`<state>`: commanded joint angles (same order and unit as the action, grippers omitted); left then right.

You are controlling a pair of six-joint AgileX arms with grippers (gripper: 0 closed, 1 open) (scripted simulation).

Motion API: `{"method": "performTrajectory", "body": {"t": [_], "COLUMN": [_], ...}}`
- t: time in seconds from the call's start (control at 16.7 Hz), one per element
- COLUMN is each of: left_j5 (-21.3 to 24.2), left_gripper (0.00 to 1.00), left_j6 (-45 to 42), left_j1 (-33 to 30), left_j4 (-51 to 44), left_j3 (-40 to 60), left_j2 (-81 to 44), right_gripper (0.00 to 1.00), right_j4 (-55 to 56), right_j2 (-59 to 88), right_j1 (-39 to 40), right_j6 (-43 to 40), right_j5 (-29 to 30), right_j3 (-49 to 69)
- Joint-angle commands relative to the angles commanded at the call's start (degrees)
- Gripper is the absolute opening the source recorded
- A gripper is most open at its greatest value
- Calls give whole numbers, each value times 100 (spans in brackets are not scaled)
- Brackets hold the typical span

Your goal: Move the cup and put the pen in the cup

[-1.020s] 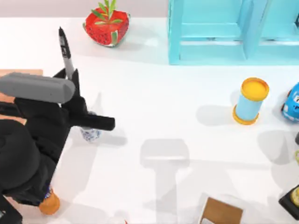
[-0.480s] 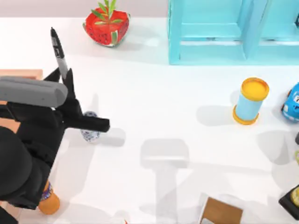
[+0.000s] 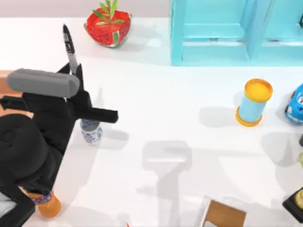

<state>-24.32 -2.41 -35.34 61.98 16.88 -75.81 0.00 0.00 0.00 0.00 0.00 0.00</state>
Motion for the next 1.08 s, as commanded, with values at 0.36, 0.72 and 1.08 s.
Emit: {"method": "performTrajectory", "body": {"t": [0.36, 0.72, 1.08], "left_j5": [145, 145, 145], "left_gripper": [0, 45, 90], "left_j6": [6, 6, 6], "left_j1": [149, 149, 149], "left_j4": [210, 210, 210], "left_j3": [91, 91, 91], "left_j2": [-257, -257, -257], "right_gripper": [100, 100, 100], "right_j4": [0, 0, 0], "right_j2": [0, 0, 0], "right_j1": [0, 0, 0], "right_j6": [0, 0, 0], "right_j5": [0, 0, 0], "right_j3": [0, 0, 0]}}
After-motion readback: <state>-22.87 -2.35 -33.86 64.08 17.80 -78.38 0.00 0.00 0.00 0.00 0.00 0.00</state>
